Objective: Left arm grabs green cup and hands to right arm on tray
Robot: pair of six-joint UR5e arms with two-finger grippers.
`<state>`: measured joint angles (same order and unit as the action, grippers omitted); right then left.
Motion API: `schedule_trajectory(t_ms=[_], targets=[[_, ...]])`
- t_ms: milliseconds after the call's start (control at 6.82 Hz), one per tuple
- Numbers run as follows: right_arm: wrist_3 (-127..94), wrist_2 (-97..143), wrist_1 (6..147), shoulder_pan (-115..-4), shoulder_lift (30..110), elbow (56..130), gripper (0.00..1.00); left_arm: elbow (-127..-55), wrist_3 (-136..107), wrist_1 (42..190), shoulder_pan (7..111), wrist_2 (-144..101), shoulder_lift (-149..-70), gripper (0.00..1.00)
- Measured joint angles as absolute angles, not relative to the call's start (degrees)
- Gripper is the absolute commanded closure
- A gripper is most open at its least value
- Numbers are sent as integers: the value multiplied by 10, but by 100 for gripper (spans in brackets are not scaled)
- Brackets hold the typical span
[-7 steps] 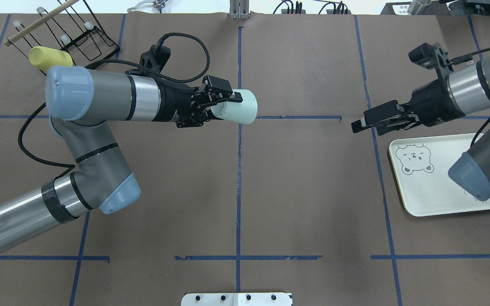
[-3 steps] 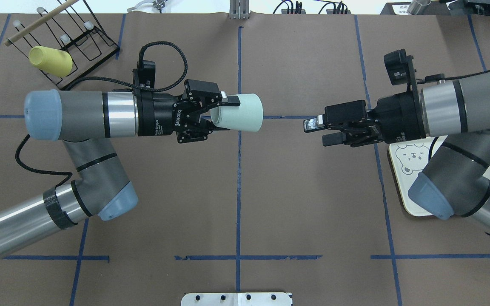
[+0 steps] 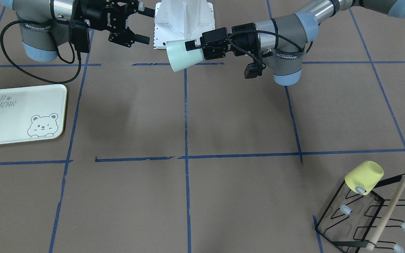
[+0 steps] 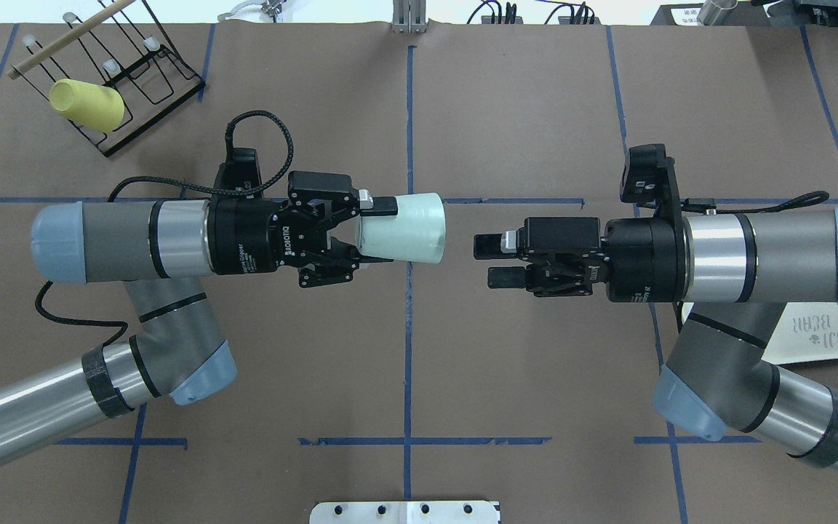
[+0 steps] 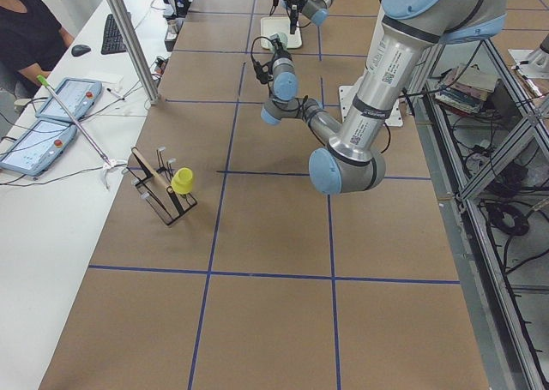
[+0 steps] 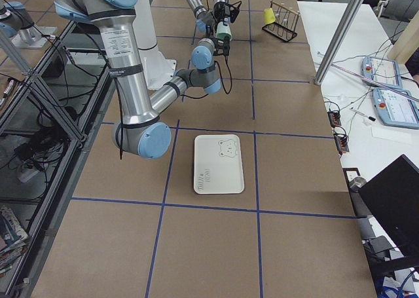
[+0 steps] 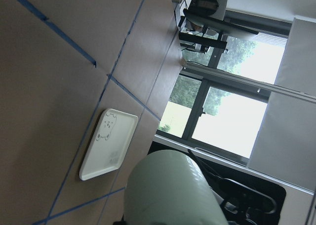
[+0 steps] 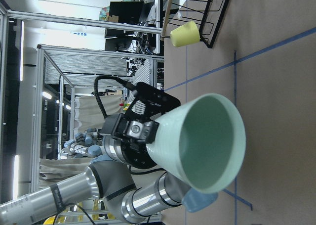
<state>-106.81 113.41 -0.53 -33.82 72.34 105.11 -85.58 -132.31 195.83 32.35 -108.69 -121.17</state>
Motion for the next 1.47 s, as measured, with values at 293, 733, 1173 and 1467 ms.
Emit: schedule_trajectory(t_ms=[293, 733, 1173, 1467], targets=[[-1080, 1123, -15, -330, 705, 1050, 0, -854, -1367, 2042, 298, -1085, -1205, 98], [-1086, 1123, -18, -328, 697, 1054, 0, -858, -1389, 2102, 285, -1084, -1185, 98], [-1097, 1122, -33, -311, 690, 1056, 0, -858, -1386, 2108, 281, -1078, -1189, 98], [-1097, 1120, -34, -300, 678, 1054, 0, -855, -1385, 2108, 272, -1067, -1193, 98]])
